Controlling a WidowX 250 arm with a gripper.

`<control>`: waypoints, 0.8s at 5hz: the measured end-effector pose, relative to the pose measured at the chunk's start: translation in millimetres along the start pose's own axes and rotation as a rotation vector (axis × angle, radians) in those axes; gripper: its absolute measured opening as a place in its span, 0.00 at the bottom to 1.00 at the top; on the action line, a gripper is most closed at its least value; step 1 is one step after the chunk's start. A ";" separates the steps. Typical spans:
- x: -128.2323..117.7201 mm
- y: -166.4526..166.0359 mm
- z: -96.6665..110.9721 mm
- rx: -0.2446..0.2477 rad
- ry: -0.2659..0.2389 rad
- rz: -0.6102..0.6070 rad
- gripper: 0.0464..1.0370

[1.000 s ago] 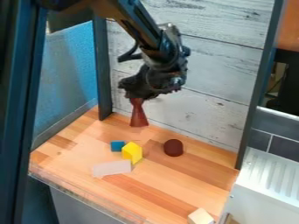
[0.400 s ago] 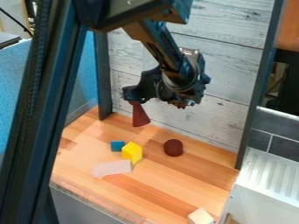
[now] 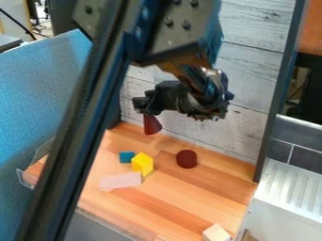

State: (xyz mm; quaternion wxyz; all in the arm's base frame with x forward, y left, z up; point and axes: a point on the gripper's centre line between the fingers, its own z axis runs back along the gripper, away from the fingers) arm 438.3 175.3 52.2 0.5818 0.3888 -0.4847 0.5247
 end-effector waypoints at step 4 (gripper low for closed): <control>-46.8 -10.8 -25.0 0.158 -0.164 -0.025 0.60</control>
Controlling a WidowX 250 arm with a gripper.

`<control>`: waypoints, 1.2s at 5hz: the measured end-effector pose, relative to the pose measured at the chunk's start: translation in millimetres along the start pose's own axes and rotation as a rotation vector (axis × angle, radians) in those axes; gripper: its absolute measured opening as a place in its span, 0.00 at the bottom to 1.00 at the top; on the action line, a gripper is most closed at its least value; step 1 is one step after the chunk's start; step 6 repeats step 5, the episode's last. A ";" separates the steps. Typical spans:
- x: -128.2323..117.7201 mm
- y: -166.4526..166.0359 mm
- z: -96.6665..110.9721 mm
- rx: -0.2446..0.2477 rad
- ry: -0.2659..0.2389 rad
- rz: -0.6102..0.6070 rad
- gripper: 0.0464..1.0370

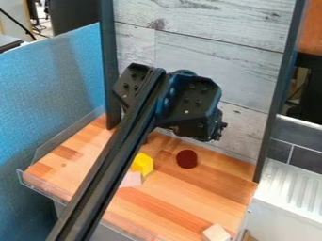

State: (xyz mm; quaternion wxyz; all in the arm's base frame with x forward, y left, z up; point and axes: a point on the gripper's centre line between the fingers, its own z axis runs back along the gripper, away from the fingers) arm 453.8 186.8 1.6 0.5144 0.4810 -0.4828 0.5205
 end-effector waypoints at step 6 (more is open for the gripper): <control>20.5 7.8 34.8 -0.060 0.526 -0.223 0.96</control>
